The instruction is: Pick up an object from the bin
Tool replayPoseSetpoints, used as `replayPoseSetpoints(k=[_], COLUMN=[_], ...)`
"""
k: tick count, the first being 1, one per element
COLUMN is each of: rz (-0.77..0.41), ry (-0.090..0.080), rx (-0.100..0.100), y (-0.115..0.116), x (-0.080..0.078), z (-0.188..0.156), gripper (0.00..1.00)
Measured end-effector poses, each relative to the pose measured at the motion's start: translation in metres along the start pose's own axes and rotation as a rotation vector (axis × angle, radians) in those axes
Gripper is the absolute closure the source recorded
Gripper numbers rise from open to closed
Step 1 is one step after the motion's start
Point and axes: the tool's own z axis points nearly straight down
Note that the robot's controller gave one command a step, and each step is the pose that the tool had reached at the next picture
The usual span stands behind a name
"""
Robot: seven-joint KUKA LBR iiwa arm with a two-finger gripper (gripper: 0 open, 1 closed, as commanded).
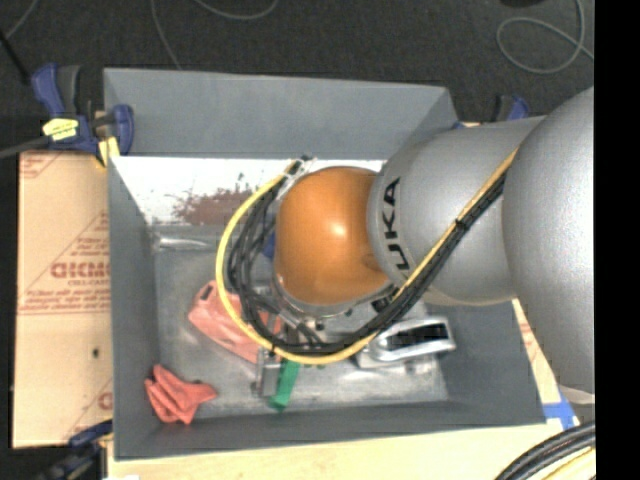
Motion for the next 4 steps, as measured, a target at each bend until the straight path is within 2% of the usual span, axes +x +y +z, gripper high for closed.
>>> replayPoseSetpoints(k=[1,2,3,4], rz=[0.003,-0.066,-0.22,-0.218], ry=[-0.007,-0.014,-0.013,-0.012], rx=[-0.001,-0.001,-0.003,-0.003], y=[-0.001,0.014,-0.015,-0.015], x=[-0.002,-0.043,-0.093,-0.093], z=[-0.004,0.028,0.078,0.078], gripper=[0.0,0.0,1.0,1.0])
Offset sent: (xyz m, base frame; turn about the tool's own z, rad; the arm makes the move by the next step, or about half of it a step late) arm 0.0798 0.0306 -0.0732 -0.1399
